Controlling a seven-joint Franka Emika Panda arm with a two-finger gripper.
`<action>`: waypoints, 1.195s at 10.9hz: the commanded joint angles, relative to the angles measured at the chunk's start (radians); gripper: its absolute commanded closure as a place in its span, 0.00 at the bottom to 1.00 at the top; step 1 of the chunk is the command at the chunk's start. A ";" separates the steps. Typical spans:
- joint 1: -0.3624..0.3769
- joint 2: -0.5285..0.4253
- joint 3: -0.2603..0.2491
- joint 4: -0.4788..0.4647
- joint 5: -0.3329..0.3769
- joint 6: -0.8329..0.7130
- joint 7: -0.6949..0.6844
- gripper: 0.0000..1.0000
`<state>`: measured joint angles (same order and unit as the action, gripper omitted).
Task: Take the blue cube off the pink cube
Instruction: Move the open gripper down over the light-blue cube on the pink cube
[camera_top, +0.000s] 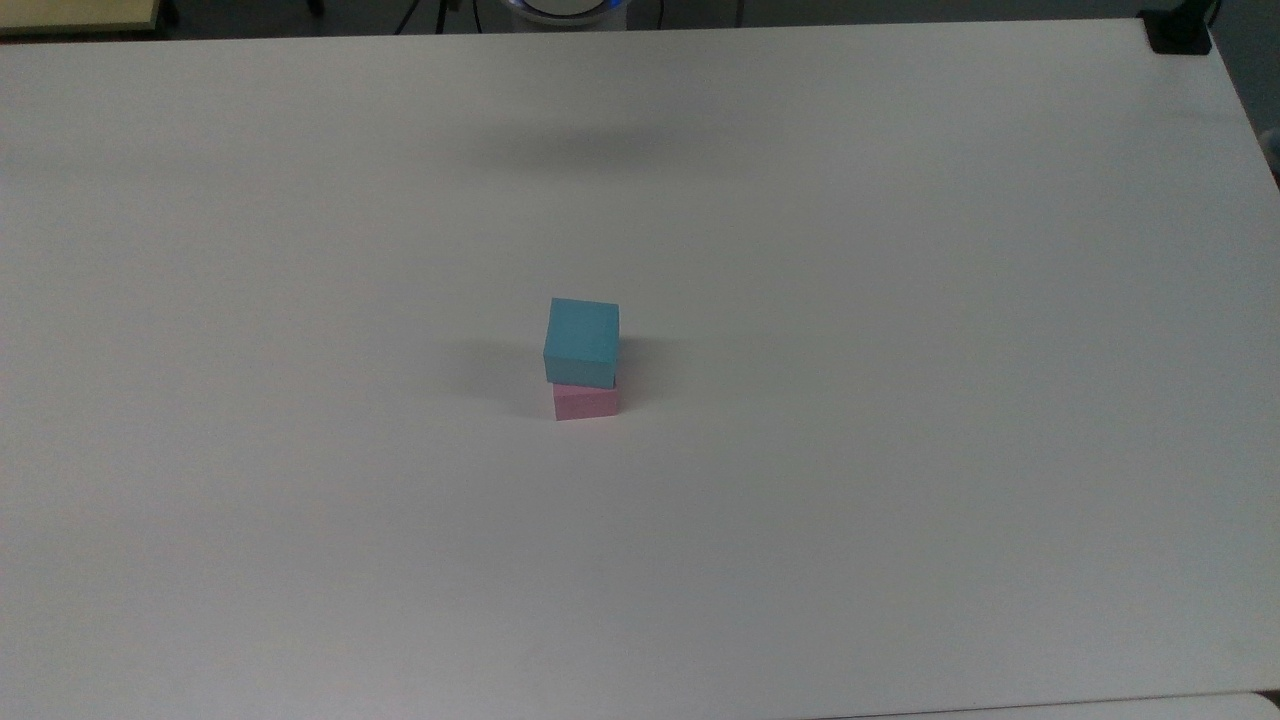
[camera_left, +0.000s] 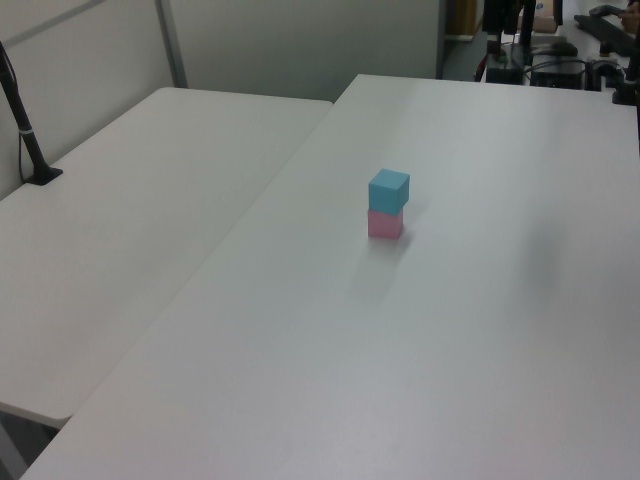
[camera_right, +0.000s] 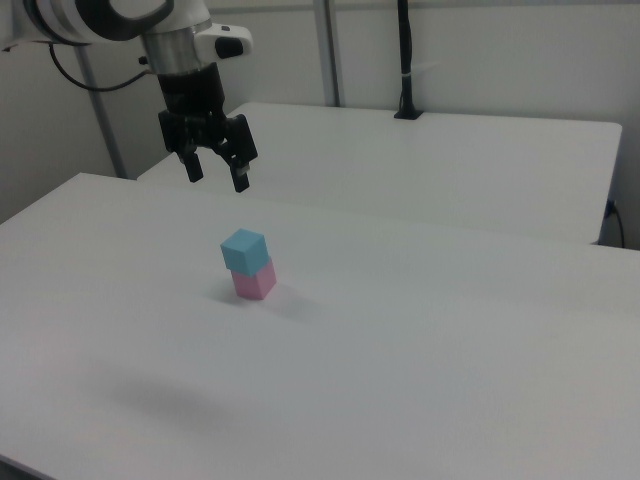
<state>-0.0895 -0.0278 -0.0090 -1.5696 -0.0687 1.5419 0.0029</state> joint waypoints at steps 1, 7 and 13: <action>0.008 -0.018 -0.002 -0.027 0.007 0.009 -0.009 0.00; 0.007 -0.018 -0.002 -0.027 0.009 0.009 -0.009 0.00; 0.005 -0.003 0.001 -0.046 0.013 0.011 -0.197 0.00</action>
<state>-0.0893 -0.0272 -0.0076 -1.5809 -0.0686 1.5419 -0.0336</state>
